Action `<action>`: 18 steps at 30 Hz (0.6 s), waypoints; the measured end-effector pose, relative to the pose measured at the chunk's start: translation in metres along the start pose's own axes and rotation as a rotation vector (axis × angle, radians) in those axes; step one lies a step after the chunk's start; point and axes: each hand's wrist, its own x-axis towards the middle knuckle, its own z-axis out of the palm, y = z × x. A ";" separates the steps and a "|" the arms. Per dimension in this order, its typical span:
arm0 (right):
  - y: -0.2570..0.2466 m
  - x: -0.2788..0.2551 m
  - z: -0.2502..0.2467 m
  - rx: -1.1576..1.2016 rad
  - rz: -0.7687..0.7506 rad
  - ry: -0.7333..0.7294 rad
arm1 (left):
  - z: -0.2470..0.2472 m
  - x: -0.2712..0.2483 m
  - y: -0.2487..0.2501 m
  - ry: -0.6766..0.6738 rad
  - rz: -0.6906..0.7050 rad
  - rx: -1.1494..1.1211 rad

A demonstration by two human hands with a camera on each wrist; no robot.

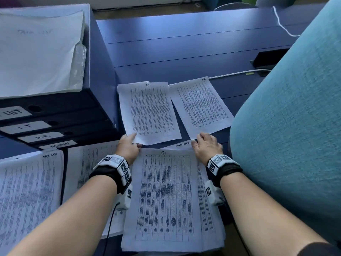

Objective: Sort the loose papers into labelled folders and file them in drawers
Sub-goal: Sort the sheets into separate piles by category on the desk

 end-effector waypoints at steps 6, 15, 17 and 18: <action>-0.002 -0.001 -0.005 0.026 0.003 -0.006 | -0.001 -0.010 0.001 0.135 0.049 0.159; -0.003 -0.050 -0.007 0.265 -0.173 0.285 | -0.007 -0.056 -0.016 0.193 0.049 0.229; -0.004 -0.066 -0.002 0.252 -0.203 0.206 | -0.007 -0.066 -0.027 0.154 -0.003 0.292; -0.006 -0.072 0.002 0.232 -0.212 0.168 | -0.006 -0.070 -0.032 0.139 -0.020 0.323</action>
